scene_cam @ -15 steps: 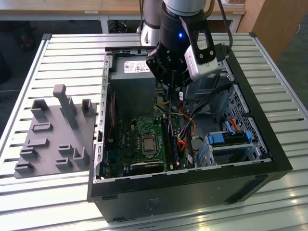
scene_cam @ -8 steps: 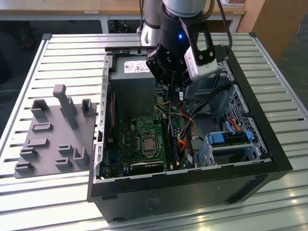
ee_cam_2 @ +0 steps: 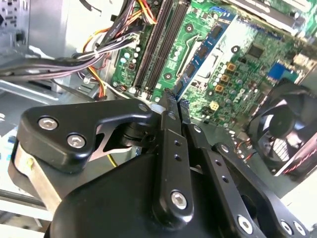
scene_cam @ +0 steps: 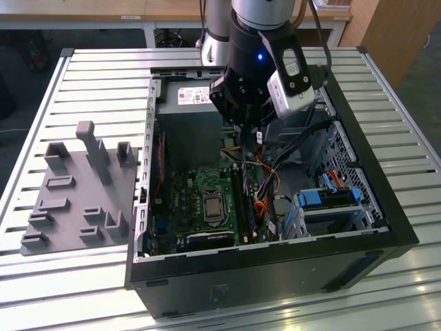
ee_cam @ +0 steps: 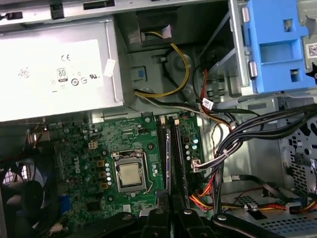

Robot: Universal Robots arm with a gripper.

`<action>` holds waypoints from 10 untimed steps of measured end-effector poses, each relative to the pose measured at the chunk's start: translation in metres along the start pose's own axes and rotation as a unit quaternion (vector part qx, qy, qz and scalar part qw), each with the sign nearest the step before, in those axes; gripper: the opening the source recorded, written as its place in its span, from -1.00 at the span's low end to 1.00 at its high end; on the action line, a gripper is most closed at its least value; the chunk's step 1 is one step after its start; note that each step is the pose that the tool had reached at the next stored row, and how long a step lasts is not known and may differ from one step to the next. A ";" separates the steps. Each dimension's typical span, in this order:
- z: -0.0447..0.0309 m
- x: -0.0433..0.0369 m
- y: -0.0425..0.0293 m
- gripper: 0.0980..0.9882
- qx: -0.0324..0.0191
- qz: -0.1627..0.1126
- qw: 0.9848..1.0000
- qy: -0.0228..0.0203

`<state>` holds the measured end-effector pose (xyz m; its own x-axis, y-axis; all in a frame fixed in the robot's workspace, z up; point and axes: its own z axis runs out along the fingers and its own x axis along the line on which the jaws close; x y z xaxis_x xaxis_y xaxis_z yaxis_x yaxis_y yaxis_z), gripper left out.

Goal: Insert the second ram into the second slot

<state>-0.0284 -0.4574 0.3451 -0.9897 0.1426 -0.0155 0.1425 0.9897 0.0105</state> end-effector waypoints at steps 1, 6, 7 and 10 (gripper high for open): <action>0.0006 0.0000 0.0000 -0.91 0.000 -0.009 1.000 0.000; 0.0033 0.0002 -0.0001 -0.91 -0.001 -0.052 0.999 0.001; 0.0039 0.0004 -0.0001 -0.91 -0.001 -0.059 0.998 0.001; 0.0052 0.0009 -0.0003 -0.91 -0.001 -0.065 0.998 0.001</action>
<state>-0.0293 -0.4575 0.3399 -0.9998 0.0122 -0.0155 0.0120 0.9999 0.0104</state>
